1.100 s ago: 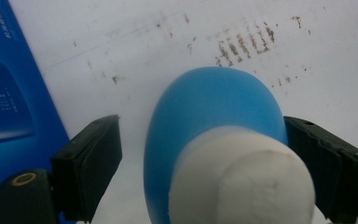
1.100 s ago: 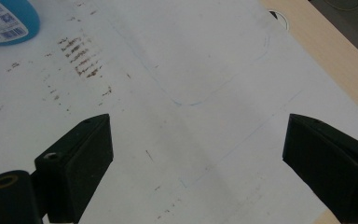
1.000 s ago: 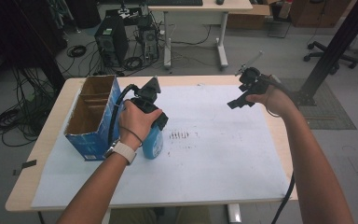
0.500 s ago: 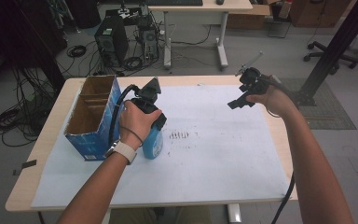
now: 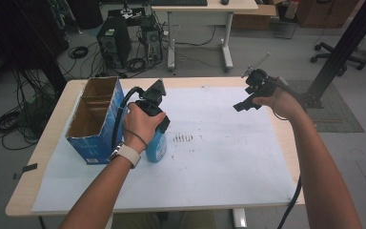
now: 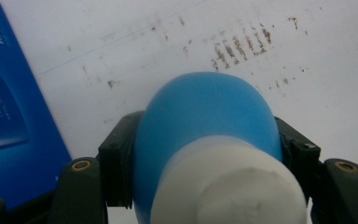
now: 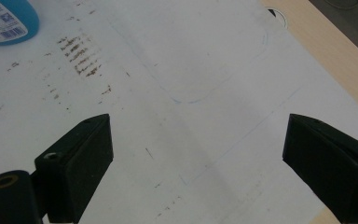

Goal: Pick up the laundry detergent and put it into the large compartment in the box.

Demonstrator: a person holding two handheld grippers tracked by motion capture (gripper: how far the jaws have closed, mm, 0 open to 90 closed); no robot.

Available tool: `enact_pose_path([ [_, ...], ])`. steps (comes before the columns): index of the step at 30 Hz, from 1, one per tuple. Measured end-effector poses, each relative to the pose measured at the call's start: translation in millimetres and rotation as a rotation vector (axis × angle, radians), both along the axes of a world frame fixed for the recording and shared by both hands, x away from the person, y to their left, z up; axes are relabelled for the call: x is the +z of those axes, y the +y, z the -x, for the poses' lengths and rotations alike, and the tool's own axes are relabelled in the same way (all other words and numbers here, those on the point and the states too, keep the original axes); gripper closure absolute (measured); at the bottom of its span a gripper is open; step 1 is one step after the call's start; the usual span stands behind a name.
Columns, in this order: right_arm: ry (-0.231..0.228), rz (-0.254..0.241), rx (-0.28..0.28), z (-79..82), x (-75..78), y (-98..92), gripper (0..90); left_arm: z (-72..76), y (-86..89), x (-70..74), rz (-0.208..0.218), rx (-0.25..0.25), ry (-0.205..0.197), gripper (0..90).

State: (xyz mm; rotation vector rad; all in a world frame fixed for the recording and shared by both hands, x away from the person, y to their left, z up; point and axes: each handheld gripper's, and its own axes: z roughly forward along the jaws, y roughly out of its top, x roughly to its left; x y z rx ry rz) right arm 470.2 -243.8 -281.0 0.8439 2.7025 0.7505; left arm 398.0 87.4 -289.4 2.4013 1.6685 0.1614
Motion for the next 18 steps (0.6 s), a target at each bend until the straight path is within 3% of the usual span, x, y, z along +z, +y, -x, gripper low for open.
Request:
enact_pose_path([
  [18, -0.001, -0.006, -0.008, 1.1, 0.7, -3.4, 8.6, -1.1, 2.7, 1.4, 0.008, 0.001, -0.001, 37.2],
])
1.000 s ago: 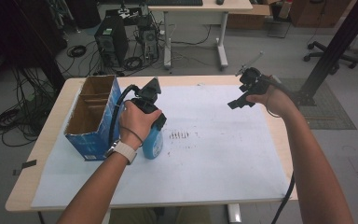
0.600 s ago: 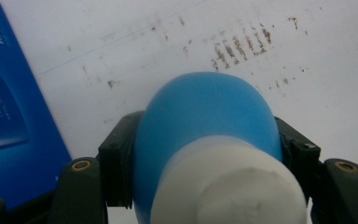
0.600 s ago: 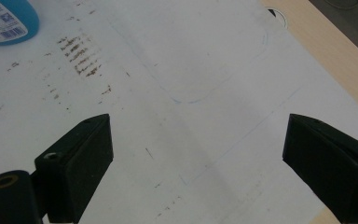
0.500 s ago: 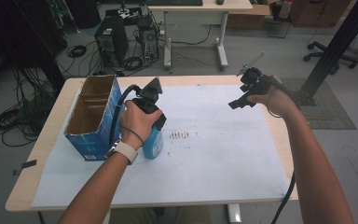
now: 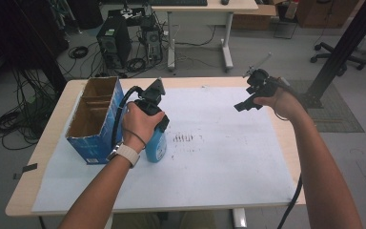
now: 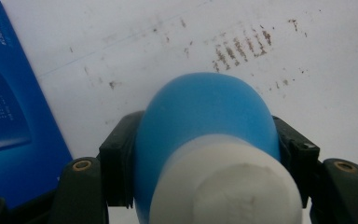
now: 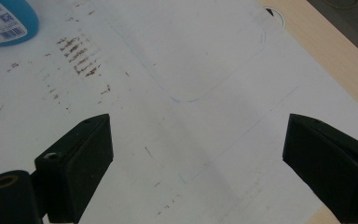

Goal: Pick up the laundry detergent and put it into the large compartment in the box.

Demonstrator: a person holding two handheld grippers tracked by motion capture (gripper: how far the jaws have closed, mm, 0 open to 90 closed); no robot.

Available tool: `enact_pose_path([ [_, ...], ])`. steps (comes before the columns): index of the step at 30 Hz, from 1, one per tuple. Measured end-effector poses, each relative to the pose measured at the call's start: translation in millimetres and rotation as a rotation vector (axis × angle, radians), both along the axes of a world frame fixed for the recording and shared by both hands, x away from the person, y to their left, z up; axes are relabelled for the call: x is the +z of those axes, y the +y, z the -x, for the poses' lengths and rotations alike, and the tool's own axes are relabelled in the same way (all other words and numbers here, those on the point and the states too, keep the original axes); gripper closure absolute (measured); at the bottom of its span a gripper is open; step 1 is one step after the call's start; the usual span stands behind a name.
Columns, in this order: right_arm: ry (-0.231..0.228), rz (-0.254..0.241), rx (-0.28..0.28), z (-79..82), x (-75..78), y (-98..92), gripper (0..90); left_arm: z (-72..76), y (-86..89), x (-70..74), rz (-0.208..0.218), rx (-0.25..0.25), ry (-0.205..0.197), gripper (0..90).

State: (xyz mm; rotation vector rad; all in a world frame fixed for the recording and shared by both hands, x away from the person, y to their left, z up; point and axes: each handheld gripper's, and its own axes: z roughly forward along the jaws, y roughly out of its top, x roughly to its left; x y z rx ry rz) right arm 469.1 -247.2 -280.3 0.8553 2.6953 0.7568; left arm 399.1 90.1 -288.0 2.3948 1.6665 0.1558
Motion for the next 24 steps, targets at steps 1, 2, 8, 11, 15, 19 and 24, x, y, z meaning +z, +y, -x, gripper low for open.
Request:
enact_pose_path([
  [1, -0.001, -0.001, 0.000, 0.0, 0.1, -0.3, 8.6, -0.2, 0.2, 0.2, -0.001, -0.002, 0.005, 37.2],
  [2, -0.001, -0.002, 0.000, 0.0, 0.1, -0.5, 8.6, 0.0, 0.1, 0.3, 0.000, -0.001, 0.003, 37.2],
  [8, -0.004, -0.004, -0.002, 0.7, 1.0, -1.5, 8.6, 0.6, 1.4, 2.7, -0.007, -0.003, 0.000, 37.2],
  [11, -0.004, -0.005, -0.002, 0.9, 1.3, -1.8, 8.6, 1.9, 1.6, 5.7, -0.007, -0.004, -0.006, 37.2],
  [15, -0.006, -0.007, -0.003, 1.5, 2.0, -1.5, 8.6, 4.1, 1.1, 10.9, -0.008, -0.008, -0.013, 37.2],
  [19, -0.008, -0.008, -0.003, 2.5, 2.9, -2.3, 8.6, 6.5, 0.9, 18.6, -0.016, -0.014, -0.019, 37.2],
  [24, -0.010, -0.011, -0.006, 3.8, 4.2, -3.8, 8.6, 8.6, 2.2, 27.9, -0.020, -0.014, -0.024, 37.2],
])
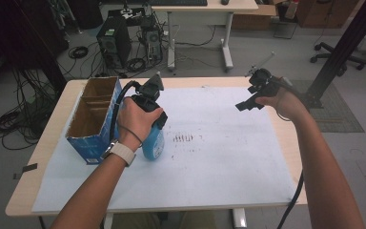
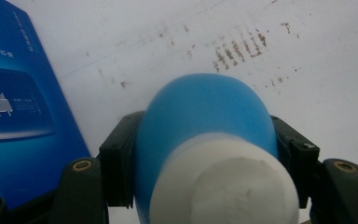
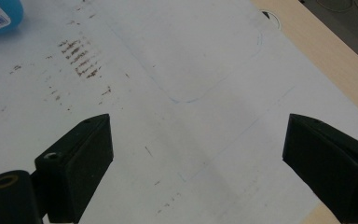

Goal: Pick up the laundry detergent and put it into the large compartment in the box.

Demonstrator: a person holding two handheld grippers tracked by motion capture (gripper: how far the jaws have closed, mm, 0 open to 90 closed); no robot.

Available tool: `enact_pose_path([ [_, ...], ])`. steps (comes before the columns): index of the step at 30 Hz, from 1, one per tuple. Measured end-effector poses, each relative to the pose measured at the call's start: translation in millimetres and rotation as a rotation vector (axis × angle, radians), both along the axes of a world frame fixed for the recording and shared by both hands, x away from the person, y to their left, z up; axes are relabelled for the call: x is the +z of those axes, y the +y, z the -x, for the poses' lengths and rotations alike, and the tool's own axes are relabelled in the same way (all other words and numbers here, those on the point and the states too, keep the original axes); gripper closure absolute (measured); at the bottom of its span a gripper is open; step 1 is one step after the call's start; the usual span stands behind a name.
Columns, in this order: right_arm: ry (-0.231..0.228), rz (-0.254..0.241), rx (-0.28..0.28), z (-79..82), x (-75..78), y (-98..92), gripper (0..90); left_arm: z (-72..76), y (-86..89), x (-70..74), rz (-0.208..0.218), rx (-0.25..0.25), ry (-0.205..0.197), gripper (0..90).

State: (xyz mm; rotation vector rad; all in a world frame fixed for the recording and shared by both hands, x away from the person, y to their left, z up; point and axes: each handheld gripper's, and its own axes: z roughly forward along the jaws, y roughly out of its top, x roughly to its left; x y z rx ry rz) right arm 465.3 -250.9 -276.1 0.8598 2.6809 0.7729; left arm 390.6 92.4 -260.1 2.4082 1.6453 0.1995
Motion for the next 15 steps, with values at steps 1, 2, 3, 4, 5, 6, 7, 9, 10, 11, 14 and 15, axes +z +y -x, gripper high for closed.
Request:
enact_pose_path([
  [1, -0.001, 0.000, 0.001, 0.2, 0.2, -0.2, 8.6, 0.5, 0.4, 1.8, 0.001, 0.002, -0.004, 37.2],
  [2, -0.001, -0.001, 0.000, 0.5, 0.5, -0.4, 8.6, 0.8, 0.8, 3.6, -0.001, 0.003, -0.001, 37.2],
  [3, -0.002, -0.001, 0.000, 0.7, 0.7, -0.6, 8.6, 1.2, 1.1, 5.3, -0.002, 0.003, -0.002, 37.2],
  [4, -0.002, -0.001, -0.001, 0.9, 0.8, -0.8, 8.6, 1.5, 1.5, 7.0, -0.006, 0.000, 0.002, 37.2],
  [5, -0.003, -0.001, 0.000, 1.1, 1.0, -0.8, 8.6, 1.9, 1.8, 8.4, -0.005, 0.002, 0.002, 37.2],
  [6, -0.003, -0.002, -0.001, 1.4, 1.1, -0.8, 8.6, 2.2, 2.2, 10.1, -0.007, 0.001, 0.003, 37.2],
  [7, -0.003, -0.002, 0.000, 1.6, 1.2, -0.8, 8.6, 2.6, 3.2, 12.3, -0.006, 0.002, 0.002, 37.2],
  [9, -0.005, -0.004, 0.000, 2.0, 1.6, -0.9, 8.6, 3.2, 4.3, 15.2, -0.006, 0.003, 0.004, 37.2],
  [10, -0.005, -0.004, -0.001, 2.2, 1.8, -0.9, 8.6, 3.5, 5.1, 16.9, -0.007, 0.003, 0.006, 37.2],
  [11, -0.005, -0.004, -0.001, 2.3, 2.0, -1.1, 8.6, 3.9, 5.7, 18.4, -0.008, 0.003, 0.006, 37.2],
  [14, -0.007, -0.006, -0.002, 2.8, 2.5, -1.5, 8.6, 5.1, 7.8, 23.8, -0.007, 0.005, 0.003, 37.2],
  [15, -0.007, -0.005, -0.002, 2.9, 2.6, -1.6, 8.6, 5.5, 8.5, 25.4, -0.005, 0.008, 0.002, 37.2],
])
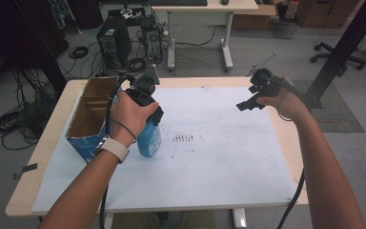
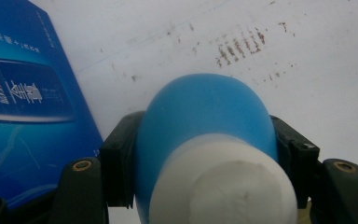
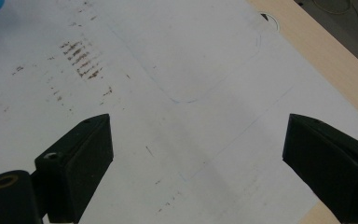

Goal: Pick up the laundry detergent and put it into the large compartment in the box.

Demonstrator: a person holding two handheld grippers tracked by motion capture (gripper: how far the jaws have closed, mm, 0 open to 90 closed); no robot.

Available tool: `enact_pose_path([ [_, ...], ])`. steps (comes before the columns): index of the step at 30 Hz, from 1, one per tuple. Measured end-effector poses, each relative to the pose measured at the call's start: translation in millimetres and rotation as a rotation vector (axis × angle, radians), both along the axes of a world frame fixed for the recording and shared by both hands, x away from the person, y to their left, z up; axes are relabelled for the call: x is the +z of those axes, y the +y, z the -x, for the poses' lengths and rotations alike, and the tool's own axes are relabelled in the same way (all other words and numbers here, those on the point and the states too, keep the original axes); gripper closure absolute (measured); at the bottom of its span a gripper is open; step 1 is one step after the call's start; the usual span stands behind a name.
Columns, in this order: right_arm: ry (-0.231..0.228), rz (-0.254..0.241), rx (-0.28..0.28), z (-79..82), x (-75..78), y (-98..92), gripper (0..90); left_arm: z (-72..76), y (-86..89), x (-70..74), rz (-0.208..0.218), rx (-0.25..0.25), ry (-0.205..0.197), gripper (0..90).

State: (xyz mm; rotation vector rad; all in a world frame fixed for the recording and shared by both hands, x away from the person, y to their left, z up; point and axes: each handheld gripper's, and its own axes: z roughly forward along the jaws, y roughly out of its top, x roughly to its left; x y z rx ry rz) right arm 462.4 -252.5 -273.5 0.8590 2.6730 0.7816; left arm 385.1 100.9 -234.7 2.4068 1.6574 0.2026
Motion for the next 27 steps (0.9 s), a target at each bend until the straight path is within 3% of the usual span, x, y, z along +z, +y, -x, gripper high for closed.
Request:
enact_pose_path([
  [12, -0.001, -0.003, 0.003, 0.0, 0.9, -0.7, 8.9, 2.5, 5.1, 21.1, 0.000, -0.001, 0.010, 37.2],
  [27, 0.003, -0.003, 0.006, 0.0, 0.3, -0.1, 8.9, 7.0, 5.3, 49.9, -0.004, -0.015, -0.007, 37.2],
])
